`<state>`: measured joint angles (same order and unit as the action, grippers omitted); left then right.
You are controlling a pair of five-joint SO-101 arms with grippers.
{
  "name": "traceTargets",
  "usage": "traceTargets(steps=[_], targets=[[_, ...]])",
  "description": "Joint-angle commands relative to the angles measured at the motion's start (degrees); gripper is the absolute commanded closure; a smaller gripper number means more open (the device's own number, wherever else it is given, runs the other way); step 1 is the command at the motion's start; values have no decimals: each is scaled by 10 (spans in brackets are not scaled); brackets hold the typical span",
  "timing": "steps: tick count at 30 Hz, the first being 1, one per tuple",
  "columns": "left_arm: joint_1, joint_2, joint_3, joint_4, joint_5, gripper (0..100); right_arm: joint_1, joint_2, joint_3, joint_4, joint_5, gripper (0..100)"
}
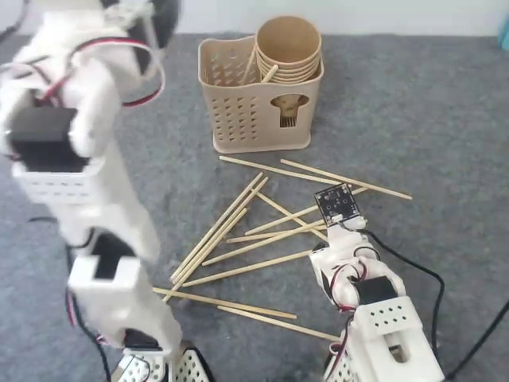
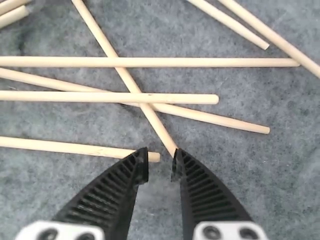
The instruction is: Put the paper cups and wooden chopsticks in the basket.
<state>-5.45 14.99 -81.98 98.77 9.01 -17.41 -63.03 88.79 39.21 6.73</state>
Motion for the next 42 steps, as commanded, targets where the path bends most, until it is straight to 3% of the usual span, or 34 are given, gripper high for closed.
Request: traceTargets(steps=[1,5,11,15,23,28,34,42], targets=[[-32,-164,256,20,-11,815,4,-12,-2,-7,11,908],[-24,-295,498,-1,-47,816,4,-12,-2,-7,11,908],[-56,-490,823,-104,-52,816,0,-12,-4,5,12,906],[-66,-630,1063,-178,-52,816,-1,-12,-29,60,52,905],[-68,-796,1498,-405,-51,815,-116,5,-87,162,156,892],[-69,-811,1579,-491,-47,815,-95,86,-194,235,226,783],[-69,-807,1635,-582,-47,815,-79,223,-305,250,273,775],[-69,-806,1648,-597,-47,815,-182,428,-415,233,276,775]])
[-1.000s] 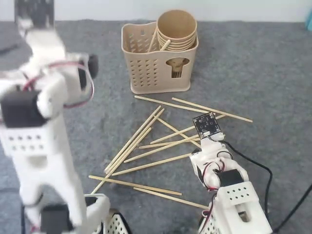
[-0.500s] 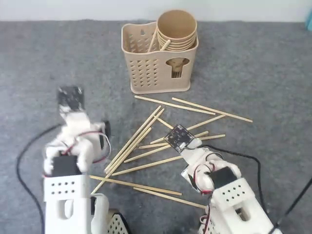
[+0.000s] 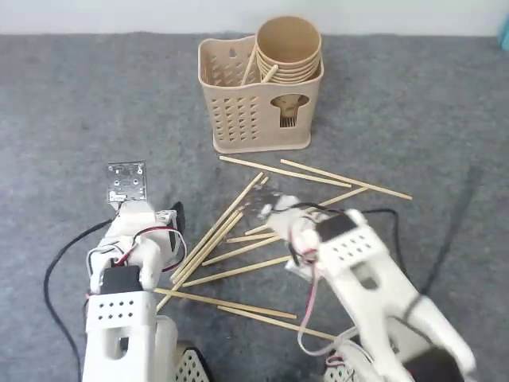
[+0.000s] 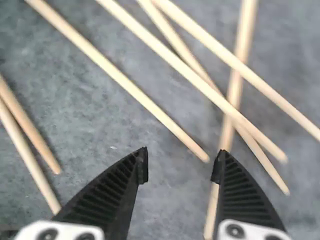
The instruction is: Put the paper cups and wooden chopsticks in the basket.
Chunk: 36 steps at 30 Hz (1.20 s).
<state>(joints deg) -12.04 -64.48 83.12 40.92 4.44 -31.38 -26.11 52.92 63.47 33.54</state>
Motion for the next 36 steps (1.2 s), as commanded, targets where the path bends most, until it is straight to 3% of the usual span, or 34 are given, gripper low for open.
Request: traceTargets(steps=[1,4,11,19,24,36], targets=[[-12,-11,-3,-19,-1,815,-60,81,-65,-11,7,775],[-45,-6,-3,-48,0,815,-96,142,-87,-29,6,775],[-84,130,-58,-96,35,815,-102,260,-141,-87,7,775],[-134,305,-164,-98,81,815,-141,266,-181,-72,2,776],[-151,306,-168,-99,98,815,-204,270,-186,-78,-35,777],[-151,306,-168,-99,99,815,-247,273,-179,-129,-72,779]])
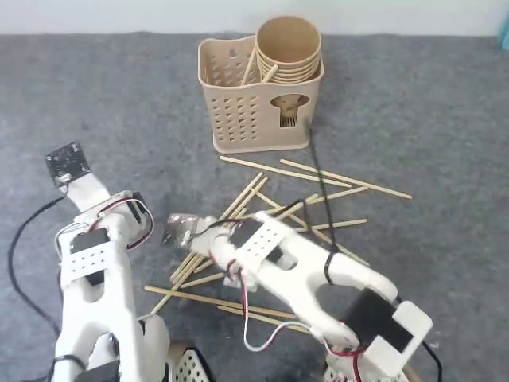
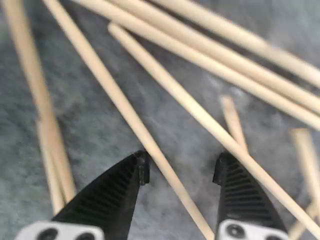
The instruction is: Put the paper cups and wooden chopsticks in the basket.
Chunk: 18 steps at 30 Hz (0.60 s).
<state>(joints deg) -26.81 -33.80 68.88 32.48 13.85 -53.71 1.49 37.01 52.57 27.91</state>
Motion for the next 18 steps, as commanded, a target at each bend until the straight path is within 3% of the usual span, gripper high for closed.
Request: traceTargets(steps=[1,6,13,18], targets=[[-4,-1,-26,-15,5,815,-23,-3,-14,-27,-16,786],[-4,-1,-26,-15,4,815,-12,-4,10,-49,-17,998],[-4,0,-26,-16,4,815,27,-26,1,7,-14,989],[-4,0,-26,-16,4,815,75,-124,-11,76,-11,991]])
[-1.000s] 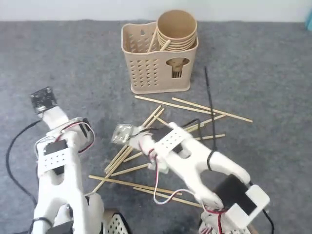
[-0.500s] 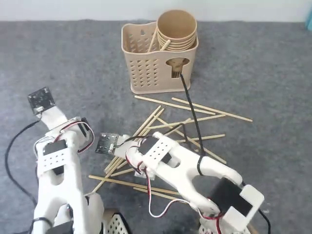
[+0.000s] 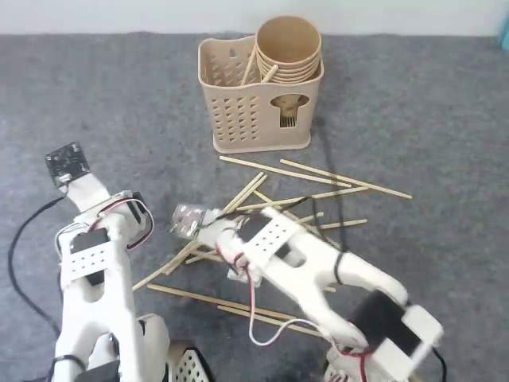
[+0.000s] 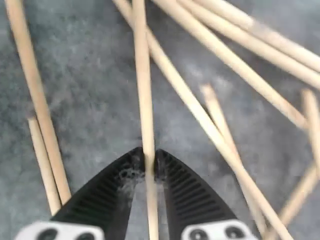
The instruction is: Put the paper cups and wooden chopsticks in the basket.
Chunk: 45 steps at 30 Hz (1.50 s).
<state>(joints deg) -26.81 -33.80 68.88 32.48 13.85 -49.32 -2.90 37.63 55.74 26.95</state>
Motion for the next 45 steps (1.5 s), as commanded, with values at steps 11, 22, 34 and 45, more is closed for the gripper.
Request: traceTargets(steps=[11,22,34,45], targets=[[0,2,-25,-13,4,815,108,-403,-15,183,24,991],[105,-33,-24,82,-123,816,297,-642,33,196,-161,991],[310,-120,-29,167,-213,816,490,-953,486,-88,-384,991],[347,-4,-137,151,-249,815,516,-1002,580,-140,-384,991]])
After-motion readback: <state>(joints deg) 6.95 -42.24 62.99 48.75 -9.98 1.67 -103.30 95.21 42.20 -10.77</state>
